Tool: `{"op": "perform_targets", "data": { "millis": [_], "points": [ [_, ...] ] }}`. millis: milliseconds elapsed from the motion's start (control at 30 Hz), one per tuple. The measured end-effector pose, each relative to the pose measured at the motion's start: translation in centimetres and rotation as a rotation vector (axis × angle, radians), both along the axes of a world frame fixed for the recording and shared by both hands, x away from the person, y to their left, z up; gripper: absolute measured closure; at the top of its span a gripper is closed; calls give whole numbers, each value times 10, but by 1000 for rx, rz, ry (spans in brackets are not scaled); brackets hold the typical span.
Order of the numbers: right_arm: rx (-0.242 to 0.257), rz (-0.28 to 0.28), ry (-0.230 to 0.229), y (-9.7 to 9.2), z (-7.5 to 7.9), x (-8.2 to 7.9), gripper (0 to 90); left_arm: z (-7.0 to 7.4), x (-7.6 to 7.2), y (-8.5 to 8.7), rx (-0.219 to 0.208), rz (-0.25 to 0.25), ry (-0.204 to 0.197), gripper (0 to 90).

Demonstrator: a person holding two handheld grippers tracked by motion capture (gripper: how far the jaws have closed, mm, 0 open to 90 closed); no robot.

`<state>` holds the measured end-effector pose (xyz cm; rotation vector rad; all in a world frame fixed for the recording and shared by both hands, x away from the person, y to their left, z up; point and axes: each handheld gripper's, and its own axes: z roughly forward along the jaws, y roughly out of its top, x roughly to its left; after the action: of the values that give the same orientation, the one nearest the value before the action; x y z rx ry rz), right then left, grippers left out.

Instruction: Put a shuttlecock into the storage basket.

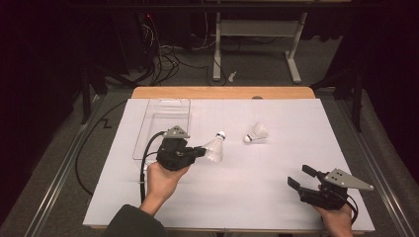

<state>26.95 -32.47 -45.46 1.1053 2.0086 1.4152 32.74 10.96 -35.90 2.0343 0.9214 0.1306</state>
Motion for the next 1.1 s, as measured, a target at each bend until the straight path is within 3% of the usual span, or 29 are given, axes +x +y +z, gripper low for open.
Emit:
{"op": "perform_targets", "data": {
  "millis": [1100],
  "points": [
    [1,-8,-6,-1,0,-1,265,6,1,25,30,51,-18,899]
  ]
}}
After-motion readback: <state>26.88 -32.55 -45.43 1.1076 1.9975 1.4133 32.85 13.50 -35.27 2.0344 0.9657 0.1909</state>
